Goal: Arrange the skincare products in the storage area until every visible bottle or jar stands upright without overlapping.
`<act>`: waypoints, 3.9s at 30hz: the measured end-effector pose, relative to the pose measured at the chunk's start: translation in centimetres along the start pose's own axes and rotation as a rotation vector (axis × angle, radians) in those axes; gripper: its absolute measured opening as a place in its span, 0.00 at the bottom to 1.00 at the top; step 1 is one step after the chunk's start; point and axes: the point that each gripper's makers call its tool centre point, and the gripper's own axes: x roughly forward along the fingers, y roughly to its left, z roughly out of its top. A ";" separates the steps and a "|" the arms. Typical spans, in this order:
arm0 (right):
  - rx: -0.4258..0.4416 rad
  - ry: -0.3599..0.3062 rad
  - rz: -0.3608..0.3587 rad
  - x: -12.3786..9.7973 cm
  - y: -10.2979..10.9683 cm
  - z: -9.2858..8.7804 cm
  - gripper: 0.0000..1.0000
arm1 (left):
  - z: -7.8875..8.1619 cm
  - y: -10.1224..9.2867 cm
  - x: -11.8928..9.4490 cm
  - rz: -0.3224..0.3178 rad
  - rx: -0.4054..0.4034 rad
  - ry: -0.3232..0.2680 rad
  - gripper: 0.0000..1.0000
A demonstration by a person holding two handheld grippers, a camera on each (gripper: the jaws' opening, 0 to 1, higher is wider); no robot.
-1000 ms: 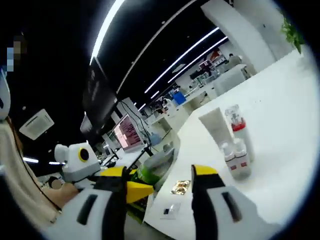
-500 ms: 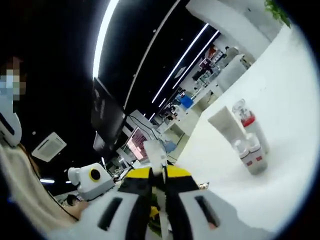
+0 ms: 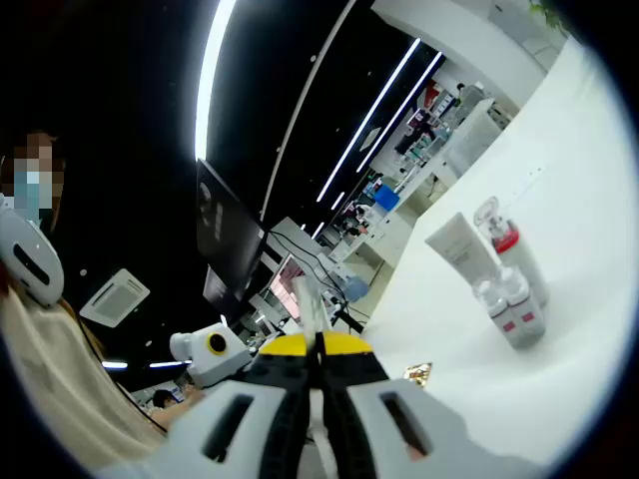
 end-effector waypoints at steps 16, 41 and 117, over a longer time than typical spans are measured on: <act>-0.042 -0.026 0.095 1.1 2.1 1.8 0.11 | 3.6 -3.1 -2.1 -0.306 -0.325 -0.217 0.00; 0.233 -0.118 0.181 2.0 3.8 -1.7 0.01 | 7.7 1.1 -4.8 -0.252 -0.614 -0.526 0.00; -0.327 0.240 -0.450 -5.8 -10.5 -3.6 0.77 | -14.0 13.7 5.4 0.461 -0.842 -0.036 0.00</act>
